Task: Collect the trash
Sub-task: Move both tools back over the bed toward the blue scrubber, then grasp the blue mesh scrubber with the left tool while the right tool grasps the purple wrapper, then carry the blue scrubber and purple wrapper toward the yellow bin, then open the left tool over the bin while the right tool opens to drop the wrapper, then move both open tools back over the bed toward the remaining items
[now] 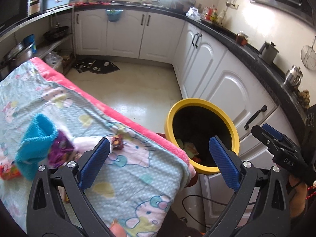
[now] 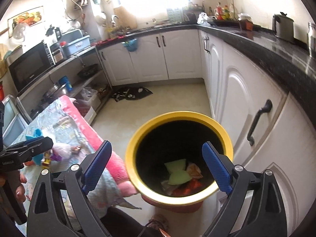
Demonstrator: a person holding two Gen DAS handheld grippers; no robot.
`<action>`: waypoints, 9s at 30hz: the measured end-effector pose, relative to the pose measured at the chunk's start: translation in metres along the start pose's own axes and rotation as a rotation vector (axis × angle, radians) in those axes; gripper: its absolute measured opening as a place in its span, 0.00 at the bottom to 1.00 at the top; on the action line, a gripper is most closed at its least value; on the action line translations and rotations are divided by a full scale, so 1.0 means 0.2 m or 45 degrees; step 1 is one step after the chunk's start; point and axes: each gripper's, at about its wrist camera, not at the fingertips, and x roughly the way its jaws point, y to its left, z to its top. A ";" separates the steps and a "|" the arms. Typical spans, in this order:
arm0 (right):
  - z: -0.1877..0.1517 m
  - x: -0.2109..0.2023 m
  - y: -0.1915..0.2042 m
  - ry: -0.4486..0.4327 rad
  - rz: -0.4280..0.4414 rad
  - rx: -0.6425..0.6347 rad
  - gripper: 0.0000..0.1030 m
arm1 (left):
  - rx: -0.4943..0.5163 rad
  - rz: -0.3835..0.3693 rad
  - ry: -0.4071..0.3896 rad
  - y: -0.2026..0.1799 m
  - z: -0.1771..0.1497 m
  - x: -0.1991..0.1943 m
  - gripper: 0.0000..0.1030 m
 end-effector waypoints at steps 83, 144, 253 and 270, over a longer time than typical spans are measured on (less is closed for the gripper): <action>-0.24 0.55 1.22 0.311 0.451 -0.423 0.14 | 0.072 0.034 0.091 0.97 -0.19 -0.10 0.45; -0.04 -0.04 0.46 0.036 0.250 -0.188 0.10 | 0.039 -0.112 -0.074 0.29 -0.01 -0.27 0.28; 0.00 -0.14 0.54 -0.067 0.188 -0.215 0.83 | -0.155 0.147 -0.160 0.45 -0.11 -0.47 0.90; -0.08 -0.10 0.90 -0.019 0.340 -0.386 0.83 | -0.197 0.228 -0.129 0.74 -0.33 -0.66 0.90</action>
